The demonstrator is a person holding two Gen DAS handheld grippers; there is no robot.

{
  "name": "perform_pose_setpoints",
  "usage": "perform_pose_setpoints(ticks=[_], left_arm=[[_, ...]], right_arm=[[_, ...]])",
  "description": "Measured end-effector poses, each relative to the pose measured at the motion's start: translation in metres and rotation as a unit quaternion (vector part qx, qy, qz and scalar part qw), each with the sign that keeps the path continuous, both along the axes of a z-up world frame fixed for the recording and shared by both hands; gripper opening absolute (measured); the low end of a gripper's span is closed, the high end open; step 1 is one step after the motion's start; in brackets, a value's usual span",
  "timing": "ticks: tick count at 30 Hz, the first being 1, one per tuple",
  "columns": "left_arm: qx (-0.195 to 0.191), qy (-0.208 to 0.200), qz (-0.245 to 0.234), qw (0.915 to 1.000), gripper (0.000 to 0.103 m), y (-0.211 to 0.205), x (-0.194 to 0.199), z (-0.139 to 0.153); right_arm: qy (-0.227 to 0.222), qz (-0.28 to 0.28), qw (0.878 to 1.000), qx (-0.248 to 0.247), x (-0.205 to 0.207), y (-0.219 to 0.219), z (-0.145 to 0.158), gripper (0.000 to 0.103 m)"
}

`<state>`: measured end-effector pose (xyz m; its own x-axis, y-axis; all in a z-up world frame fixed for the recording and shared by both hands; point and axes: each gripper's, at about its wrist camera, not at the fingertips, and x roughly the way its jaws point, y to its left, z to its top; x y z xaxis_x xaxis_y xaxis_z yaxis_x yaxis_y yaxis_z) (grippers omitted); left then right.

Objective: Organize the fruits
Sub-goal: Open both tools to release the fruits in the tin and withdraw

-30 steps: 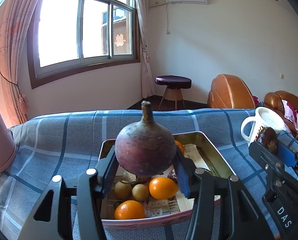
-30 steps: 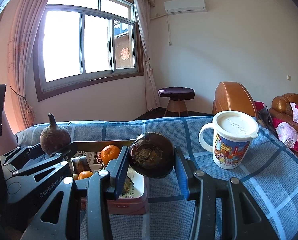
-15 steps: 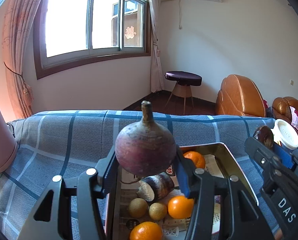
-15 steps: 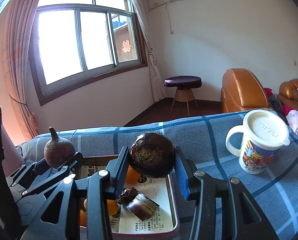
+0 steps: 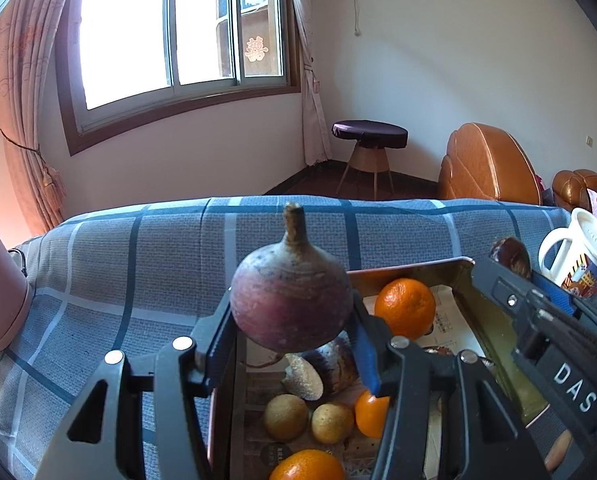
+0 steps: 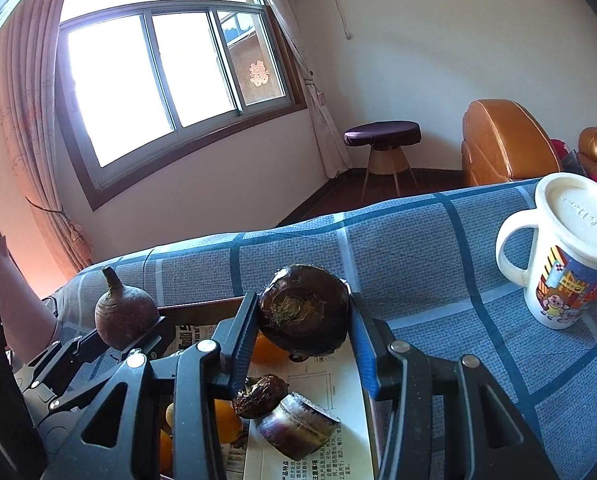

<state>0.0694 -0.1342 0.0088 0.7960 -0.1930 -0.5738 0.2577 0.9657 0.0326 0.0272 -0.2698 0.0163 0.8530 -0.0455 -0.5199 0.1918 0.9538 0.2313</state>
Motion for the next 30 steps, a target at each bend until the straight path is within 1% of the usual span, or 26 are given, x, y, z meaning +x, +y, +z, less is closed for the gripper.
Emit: perform_pose_setpoints(ticks=[5,9,11,13,15,20,23,24,25,26,28,29,30], left_arm=[[0.025,-0.007,-0.015,0.9995,0.054,-0.01,-0.004,-0.003],[0.036,0.016,-0.03,0.9988,0.054,-0.016,-0.002,-0.011],[0.036,0.013,-0.032,0.9988,0.054,-0.016,-0.003,-0.011],[0.046,0.017,-0.031,0.9983,0.054,-0.019,-0.003,-0.013],[0.051,0.016,-0.031,0.9981,0.054,-0.022,-0.004,-0.013],[0.058,0.015,-0.027,0.9978,0.054,-0.028,-0.004,-0.013],[0.059,0.016,-0.019,0.998,0.056,-0.028,-0.003,-0.014],[0.059,0.018,-0.014,0.998,0.059,-0.027,-0.002,-0.014],[0.056,0.021,-0.012,0.9981,0.067,-0.026,-0.001,-0.014],[0.051,0.021,-0.012,0.9984,0.07,-0.025,-0.001,-0.014],[0.046,0.015,-0.015,0.9987,0.083,-0.024,-0.003,-0.013],[0.048,0.009,-0.019,0.9986,0.087,-0.026,-0.006,-0.012],[0.05,0.004,-0.024,0.9984,0.095,-0.028,-0.008,-0.011]], right_arm=[[0.012,0.023,1.0,0.004,0.006,0.005,-0.004,0.046],[0.033,0.039,0.999,0.008,0.013,0.008,-0.012,0.046],[0.044,0.042,0.998,0.01,0.016,0.009,-0.017,0.046],[0.052,0.041,0.998,0.015,0.018,0.006,-0.021,0.047],[0.054,0.043,0.997,0.024,0.018,0.004,-0.022,0.047],[0.05,0.047,0.997,0.023,0.018,0.003,-0.023,0.047],[0.041,0.057,0.997,0.034,0.014,0.005,-0.023,0.057],[0.039,0.061,0.997,0.038,0.014,0.007,-0.022,0.063],[0.035,0.063,0.997,0.038,0.013,0.008,-0.021,0.068],[0.031,0.064,0.997,0.034,0.012,0.01,-0.019,0.069],[0.019,0.058,0.998,0.024,0.008,0.011,-0.015,0.069],[0.011,0.054,0.998,0.022,0.005,0.01,-0.013,0.069],[0.003,0.047,0.999,0.022,0.001,0.008,-0.011,0.07]])
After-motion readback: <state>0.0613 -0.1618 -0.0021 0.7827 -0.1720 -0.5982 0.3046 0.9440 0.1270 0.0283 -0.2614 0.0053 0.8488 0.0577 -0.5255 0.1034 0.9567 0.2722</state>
